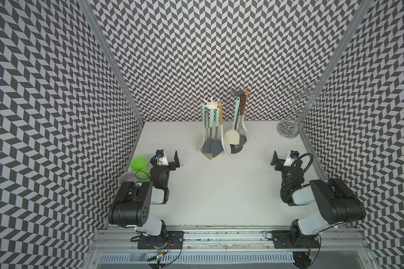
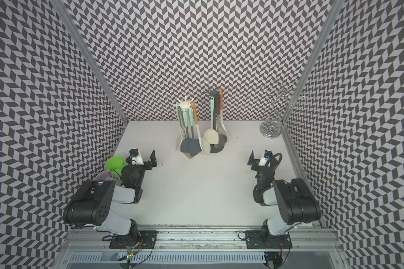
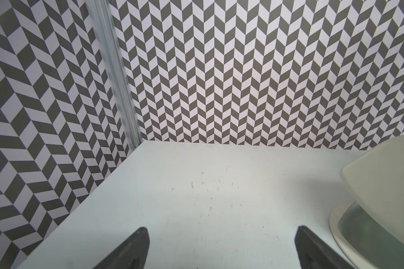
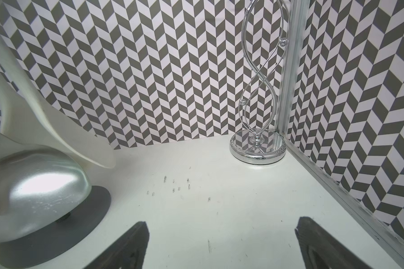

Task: Take the spatula off the kitchen utensil rack
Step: Take off the spatula from the rack.

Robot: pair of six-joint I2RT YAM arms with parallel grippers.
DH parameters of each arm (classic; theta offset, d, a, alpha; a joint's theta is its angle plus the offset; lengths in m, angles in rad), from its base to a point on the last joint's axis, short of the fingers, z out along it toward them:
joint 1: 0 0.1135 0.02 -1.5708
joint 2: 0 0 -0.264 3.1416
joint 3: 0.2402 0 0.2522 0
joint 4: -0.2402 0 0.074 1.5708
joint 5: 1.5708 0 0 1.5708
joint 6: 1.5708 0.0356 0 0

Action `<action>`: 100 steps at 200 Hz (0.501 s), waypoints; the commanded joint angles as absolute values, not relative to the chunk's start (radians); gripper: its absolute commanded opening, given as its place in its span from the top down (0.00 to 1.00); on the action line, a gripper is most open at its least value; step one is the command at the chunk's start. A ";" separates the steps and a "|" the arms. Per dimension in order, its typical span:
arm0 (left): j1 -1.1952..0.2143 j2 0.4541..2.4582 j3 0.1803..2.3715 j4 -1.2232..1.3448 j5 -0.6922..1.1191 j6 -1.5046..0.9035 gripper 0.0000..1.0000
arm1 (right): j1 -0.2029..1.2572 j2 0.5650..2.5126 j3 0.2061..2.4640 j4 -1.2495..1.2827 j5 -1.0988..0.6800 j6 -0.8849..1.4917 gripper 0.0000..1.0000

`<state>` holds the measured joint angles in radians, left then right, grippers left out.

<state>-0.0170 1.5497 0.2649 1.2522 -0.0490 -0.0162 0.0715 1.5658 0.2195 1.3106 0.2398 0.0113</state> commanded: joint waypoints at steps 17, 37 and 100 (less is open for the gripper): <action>-0.016 1.555 0.258 1.250 -0.057 -0.005 0.01 | 0.077 1.572 0.230 1.382 0.249 0.013 0.00; -0.017 1.554 0.259 1.250 -0.057 -0.005 0.01 | 0.077 1.572 0.230 1.384 0.249 0.013 0.00; -0.017 1.555 0.258 1.250 -0.058 -0.004 0.01 | 0.076 1.573 0.230 1.383 0.248 0.012 0.00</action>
